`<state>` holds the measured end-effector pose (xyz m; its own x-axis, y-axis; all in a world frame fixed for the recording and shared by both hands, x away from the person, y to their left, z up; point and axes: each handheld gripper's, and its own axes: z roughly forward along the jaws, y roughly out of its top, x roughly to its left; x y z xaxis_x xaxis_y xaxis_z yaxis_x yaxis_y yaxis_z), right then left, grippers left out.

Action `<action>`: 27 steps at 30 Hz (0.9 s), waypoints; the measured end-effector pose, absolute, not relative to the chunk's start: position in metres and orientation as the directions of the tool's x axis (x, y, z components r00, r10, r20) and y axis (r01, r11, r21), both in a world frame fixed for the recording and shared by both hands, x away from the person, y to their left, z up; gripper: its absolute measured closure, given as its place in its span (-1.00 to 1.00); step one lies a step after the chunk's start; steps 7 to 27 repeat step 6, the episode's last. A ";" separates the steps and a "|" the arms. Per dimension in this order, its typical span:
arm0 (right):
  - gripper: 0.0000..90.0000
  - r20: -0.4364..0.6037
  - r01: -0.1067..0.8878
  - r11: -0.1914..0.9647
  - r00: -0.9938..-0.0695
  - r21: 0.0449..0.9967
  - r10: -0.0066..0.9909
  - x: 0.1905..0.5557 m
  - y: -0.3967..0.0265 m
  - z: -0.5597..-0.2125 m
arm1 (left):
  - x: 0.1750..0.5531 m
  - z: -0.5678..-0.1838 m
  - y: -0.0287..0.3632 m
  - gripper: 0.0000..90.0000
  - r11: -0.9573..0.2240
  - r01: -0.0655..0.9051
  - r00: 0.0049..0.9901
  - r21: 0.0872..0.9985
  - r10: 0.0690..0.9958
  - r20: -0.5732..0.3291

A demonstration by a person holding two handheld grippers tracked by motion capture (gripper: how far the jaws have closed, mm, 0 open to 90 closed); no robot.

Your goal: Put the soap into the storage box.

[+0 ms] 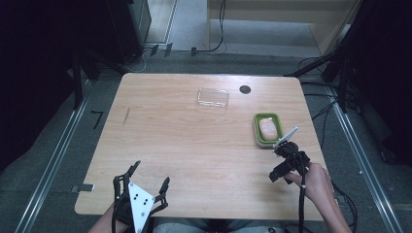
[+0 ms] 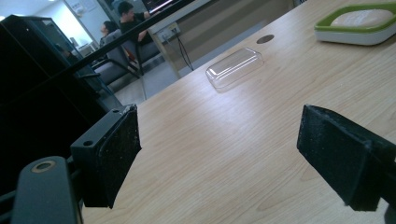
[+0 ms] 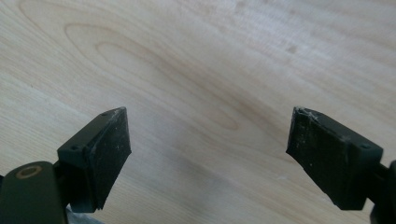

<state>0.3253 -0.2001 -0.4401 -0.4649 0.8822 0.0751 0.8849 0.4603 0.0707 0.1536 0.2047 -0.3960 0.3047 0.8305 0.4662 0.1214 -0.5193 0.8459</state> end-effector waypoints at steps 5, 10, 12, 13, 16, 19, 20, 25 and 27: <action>-0.69 0.076 0.879 0.473 -0.476 0.053 0.876 0.319 -0.198 -0.448 | 0.154 -0.396 0.205 -0.69 -0.516 0.121 0.300 0.848 0.833 0.464; -0.69 0.078 0.879 0.476 -0.478 0.042 0.875 0.318 -0.197 -0.449 | 0.154 -0.396 0.205 -0.69 -0.516 0.121 0.300 0.848 0.833 0.464; -0.69 0.078 0.879 0.476 -0.478 0.042 0.875 0.318 -0.197 -0.449 | 0.154 -0.396 0.205 -0.69 -0.516 0.121 0.300 0.848 0.833 0.464; -0.69 0.078 0.879 0.476 -0.478 0.042 0.875 0.318 -0.197 -0.449 | 0.154 -0.396 0.205 -0.69 -0.516 0.121 0.300 0.848 0.833 0.464; -0.69 0.078 0.879 0.476 -0.478 0.042 0.875 0.318 -0.197 -0.449 | 0.154 -0.396 0.205 -0.69 -0.516 0.121 0.300 0.848 0.833 0.464; -0.69 0.078 0.879 0.476 -0.478 0.042 0.875 0.318 -0.197 -0.449 | 0.154 -0.396 0.205 -0.69 -0.516 0.121 0.300 0.848 0.833 0.464; -0.69 0.078 0.879 0.476 -0.478 0.042 0.875 0.318 -0.197 -0.449 | 0.154 -0.396 0.205 -0.69 -0.516 0.121 0.300 0.848 0.833 0.464; -0.69 0.078 0.879 0.476 -0.478 0.042 0.875 0.318 -0.197 -0.449 | 0.154 -0.396 0.205 -0.69 -0.516 0.121 0.300 0.848 0.833 0.464; -0.69 0.078 0.879 0.476 -0.478 0.042 0.875 0.318 -0.197 -0.449 | 0.154 -0.396 0.205 -0.69 -0.516 0.121 0.300 0.848 0.833 0.464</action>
